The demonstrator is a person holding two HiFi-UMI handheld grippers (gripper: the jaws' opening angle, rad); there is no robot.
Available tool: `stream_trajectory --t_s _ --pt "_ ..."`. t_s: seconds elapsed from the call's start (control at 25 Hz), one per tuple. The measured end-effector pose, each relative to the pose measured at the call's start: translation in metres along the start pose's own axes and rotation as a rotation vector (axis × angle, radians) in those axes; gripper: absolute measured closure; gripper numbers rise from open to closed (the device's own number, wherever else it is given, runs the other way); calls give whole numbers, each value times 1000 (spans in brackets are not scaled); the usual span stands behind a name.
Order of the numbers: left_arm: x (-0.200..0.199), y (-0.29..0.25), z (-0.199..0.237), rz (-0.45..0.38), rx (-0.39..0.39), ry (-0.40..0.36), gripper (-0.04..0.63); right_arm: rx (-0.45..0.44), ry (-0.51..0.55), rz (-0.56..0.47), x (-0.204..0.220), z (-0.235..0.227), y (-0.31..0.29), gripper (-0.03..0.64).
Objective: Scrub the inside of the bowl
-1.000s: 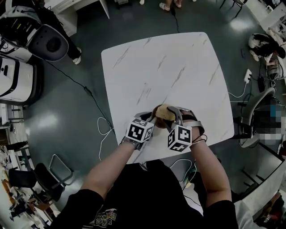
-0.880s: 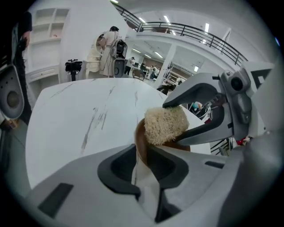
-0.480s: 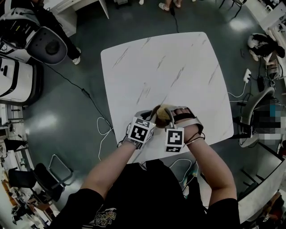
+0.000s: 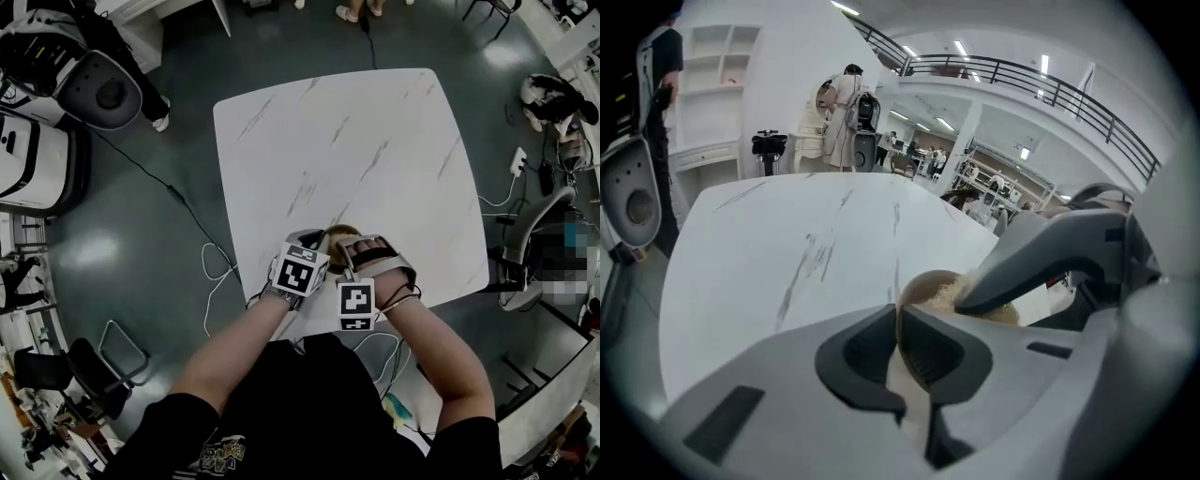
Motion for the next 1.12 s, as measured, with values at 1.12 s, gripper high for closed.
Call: stream_trajectory --t_s 1.12 --pt "25 15 0 -55 -57 210 572 86 -268 14 9 -3 9 371"
Point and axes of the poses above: the fingertips, and each gripper's own axes: y backward along the fingers, z to its left, x out of its underside, the point moved 6 cm from there along y, backward along the fingers, and after that the axes turned 2 degrees about -x, right-handed, at the moved point
